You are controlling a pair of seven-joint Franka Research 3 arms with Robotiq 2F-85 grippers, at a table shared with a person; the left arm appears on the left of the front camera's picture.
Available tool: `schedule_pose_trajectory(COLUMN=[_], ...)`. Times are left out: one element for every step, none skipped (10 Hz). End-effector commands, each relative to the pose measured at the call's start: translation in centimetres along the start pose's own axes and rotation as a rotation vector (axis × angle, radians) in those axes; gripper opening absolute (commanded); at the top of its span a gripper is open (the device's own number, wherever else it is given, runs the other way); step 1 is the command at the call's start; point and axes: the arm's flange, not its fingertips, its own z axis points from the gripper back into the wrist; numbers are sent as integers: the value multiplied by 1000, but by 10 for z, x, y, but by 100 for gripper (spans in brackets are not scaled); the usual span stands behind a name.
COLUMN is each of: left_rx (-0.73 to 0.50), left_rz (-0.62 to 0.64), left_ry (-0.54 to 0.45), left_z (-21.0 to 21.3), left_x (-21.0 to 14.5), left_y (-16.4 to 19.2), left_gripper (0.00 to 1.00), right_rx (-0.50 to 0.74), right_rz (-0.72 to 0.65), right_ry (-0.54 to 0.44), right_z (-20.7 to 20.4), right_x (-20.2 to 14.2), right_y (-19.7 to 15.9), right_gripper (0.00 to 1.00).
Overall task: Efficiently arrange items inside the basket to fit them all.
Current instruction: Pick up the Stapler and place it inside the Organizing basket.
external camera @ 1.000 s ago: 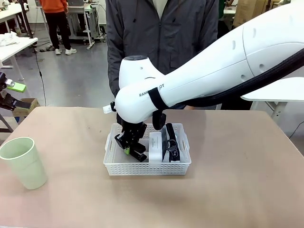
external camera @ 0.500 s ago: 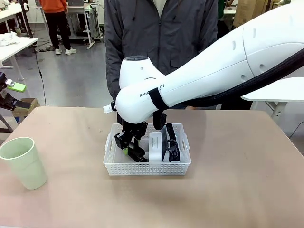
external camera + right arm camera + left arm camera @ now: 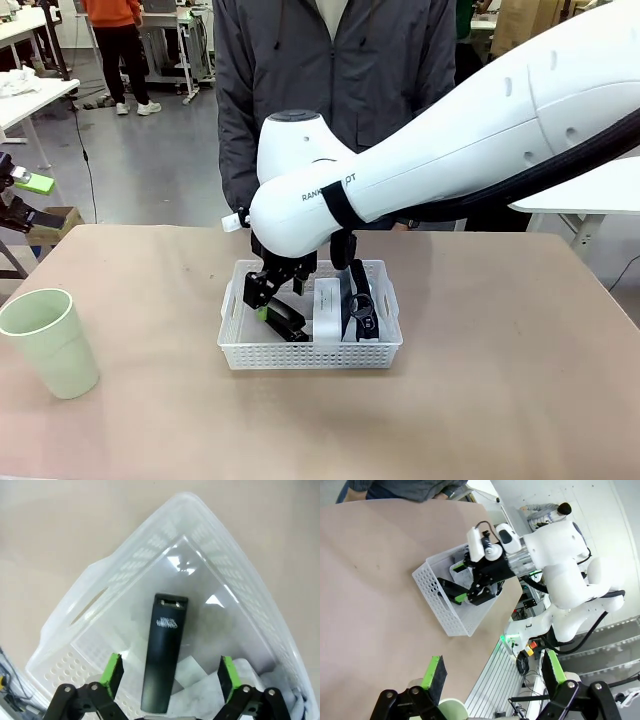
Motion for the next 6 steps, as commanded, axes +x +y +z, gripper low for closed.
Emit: schedule_pose_trajectory(left_rx=[10, 10, 10, 10, 10, 10], left_rz=[-4, -4, -4, -4, -4, -4], left_ry=[9, 9, 9, 9, 9, 9], left_z=[1, 1, 1, 1, 1, 1], left_x=[-2, -2, -2, -2, -2, -2], left_y=[-3, -3, -3, -3, -3, -3], left_gripper=[100, 100, 100, 100, 100, 100], right_rx=[-25, 28, 65, 220, 352, 535], right_rz=[32, 16, -31, -24, -12, -68], right_ry=[-20, 10, -8, -70, -136, -206], right_z=[48, 73, 97, 126, 145, 154], right_x=[-47, -71, -99, -139, -181, -225], right_y=[-16, -30, -48, -73, -101, -134], right_gripper=[100, 100, 100, 100, 100, 100])
